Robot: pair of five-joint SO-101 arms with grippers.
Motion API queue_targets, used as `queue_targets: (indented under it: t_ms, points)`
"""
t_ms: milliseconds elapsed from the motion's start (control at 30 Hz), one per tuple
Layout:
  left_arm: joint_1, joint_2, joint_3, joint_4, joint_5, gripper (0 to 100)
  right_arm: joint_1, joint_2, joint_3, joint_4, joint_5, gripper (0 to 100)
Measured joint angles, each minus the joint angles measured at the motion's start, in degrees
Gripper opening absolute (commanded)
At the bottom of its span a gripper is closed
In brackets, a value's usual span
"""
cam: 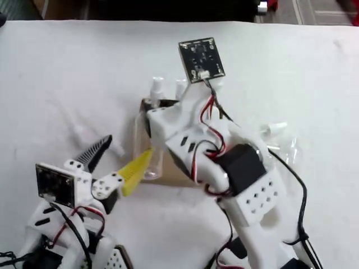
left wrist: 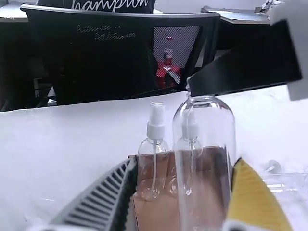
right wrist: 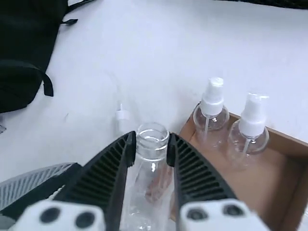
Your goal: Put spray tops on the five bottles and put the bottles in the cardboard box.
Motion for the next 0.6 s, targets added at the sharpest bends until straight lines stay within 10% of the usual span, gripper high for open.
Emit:
queue_targets:
  t_ms: [600]
  points:
    - [-3.7, 0.0, -6.8, 7.3, 0.8, 29, 22.2, -1.9, 0.0, -0.4, 5.1, 1.7]
